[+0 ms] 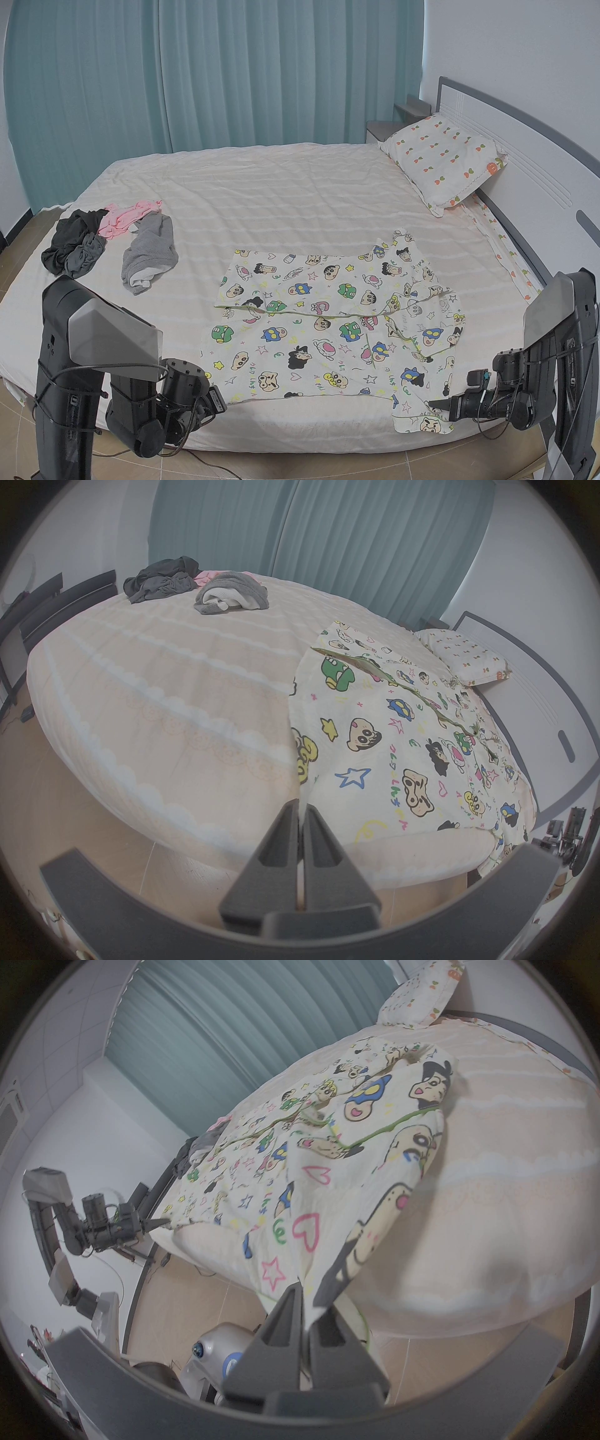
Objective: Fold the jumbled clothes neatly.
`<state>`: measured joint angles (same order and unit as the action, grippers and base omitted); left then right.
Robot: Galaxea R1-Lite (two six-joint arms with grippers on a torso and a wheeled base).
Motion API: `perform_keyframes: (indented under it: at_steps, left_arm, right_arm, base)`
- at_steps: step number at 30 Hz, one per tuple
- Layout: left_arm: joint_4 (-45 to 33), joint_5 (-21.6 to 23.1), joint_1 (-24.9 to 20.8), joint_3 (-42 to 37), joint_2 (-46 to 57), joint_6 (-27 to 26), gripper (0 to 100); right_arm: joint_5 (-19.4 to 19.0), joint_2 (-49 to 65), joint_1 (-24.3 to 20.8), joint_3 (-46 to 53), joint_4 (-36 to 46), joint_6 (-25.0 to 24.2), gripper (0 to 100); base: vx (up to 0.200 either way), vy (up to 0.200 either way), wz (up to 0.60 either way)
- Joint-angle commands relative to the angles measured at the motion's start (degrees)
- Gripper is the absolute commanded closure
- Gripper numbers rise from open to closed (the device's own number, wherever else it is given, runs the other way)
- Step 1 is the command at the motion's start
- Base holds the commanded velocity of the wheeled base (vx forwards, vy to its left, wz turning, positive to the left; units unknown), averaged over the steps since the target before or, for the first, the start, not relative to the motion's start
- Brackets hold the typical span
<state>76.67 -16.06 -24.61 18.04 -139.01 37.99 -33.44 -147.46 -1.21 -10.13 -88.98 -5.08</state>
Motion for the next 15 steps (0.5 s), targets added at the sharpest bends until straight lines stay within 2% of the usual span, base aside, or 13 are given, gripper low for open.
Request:
perform_keyframes:
  at_steps: [1, 5, 9, 15]
  left_arm:
    - [0.0, 0.1, 0.9, -0.6, 0.4, -0.4, 100]
    - [0.0, 0.5, 1.4, -0.6, 0.4, -0.4, 100]
    - [0.0, 0.9, 2.1, 0.1, 0.1, -0.2, 100]
    - [0.0, 3.8, 4.0, 0.8, 0.1, -0.2, 100]
  right_arm:
    - [-0.3, 0.1, 1.3, 1.9, -0.7, 1.0, 100]
    - [-1.9, 0.1, 1.7, 2.9, -0.7, 2.4, 100]
    - [-1.9, -0.1, 1.9, 2.7, -0.7, 2.8, 100]
    - [-2.0, -0.2, 1.7, 1.9, -0.7, 2.8, 100]
  base:
    - [0.0, 0.0, 0.0]
    - [0.0, 0.0, 0.0]
    - [0.0, 0.0, 0.0]
    - [0.0, 0.0, 0.0]
